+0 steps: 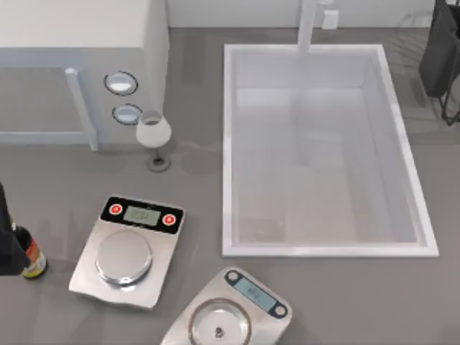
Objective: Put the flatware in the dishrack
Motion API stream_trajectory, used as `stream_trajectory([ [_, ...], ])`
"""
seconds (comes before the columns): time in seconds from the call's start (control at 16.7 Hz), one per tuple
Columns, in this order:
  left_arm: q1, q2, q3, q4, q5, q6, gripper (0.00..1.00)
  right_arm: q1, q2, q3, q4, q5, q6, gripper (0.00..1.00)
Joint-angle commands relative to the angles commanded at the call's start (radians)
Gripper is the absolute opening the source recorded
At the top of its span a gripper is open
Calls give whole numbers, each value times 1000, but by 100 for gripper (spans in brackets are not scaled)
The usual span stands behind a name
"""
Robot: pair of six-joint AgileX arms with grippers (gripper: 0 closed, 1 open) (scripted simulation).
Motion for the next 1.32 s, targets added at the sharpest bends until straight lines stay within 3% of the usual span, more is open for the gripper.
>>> stream_trajectory([
  [0.48,0,0,0,0,0,0,100,40,113,-3,109,39,2,0],
  [1.02,0,0,0,0,0,0,100,239,642,-110,770,250,-3,0],
  [1.32,0,0,0,0,0,0,100,323,802,-165,964,335,0,0],
])
